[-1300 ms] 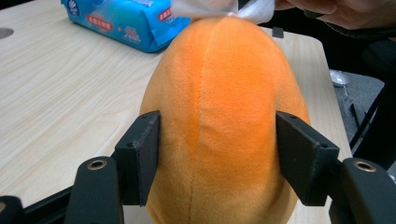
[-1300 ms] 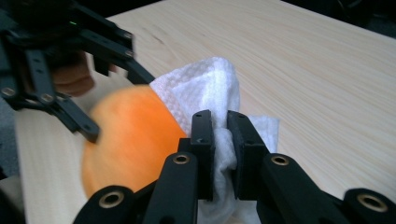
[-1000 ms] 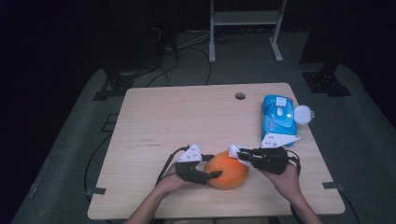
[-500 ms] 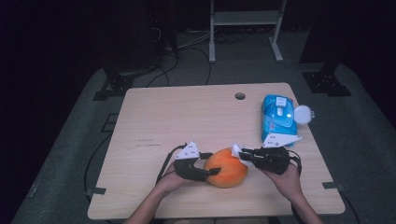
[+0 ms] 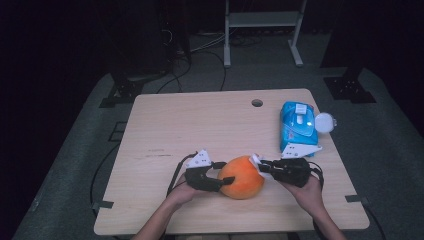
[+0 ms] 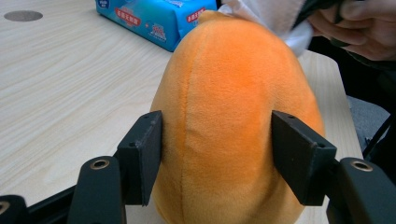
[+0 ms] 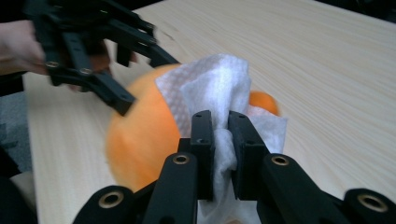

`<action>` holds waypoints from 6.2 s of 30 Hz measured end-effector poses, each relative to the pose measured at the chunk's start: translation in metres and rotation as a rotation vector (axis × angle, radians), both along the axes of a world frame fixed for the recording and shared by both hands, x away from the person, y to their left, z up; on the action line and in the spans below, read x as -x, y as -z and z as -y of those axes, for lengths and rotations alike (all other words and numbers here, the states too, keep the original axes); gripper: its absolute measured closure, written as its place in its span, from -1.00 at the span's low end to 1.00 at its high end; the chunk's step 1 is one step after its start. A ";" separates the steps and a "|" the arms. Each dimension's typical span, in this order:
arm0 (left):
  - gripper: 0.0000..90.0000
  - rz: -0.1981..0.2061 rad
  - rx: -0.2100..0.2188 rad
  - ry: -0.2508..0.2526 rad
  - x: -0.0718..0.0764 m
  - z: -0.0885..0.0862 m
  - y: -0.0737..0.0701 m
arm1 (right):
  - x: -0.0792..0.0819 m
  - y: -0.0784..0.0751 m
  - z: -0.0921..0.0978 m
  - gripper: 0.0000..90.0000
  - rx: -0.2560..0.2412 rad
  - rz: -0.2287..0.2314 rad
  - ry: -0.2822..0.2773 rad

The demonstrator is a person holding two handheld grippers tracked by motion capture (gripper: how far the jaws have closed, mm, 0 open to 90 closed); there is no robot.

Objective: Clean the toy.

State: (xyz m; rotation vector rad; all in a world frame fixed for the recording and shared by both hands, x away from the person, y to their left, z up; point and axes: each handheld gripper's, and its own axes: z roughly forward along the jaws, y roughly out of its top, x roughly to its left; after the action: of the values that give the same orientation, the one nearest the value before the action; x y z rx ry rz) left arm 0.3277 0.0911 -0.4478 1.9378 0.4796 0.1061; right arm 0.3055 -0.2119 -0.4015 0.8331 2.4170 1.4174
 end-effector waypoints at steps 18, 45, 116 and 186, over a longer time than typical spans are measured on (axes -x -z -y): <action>-0.21 0.008 -0.010 0.002 0.001 0.000 0.000 | -0.007 0.006 0.008 0.79 0.027 -0.038 0.022; -0.23 0.053 -0.037 0.031 0.008 0.008 -0.004 | 0.006 -0.008 -0.011 0.79 0.015 0.021 -0.044; -0.81 -0.006 -0.061 0.094 0.014 0.029 0.000 | -0.008 -0.004 0.014 0.79 -0.029 -0.041 -0.003; -0.34 0.153 0.019 0.080 0.010 0.015 -0.009 | -0.008 -0.006 -0.004 0.81 -0.151 -0.027 0.055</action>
State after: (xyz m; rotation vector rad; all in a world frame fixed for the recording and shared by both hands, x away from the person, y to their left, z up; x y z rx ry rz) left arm 0.3179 0.0766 -0.4385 1.9111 0.3005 0.1964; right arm 0.3133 -0.2077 -0.3953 0.9508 2.3100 1.5926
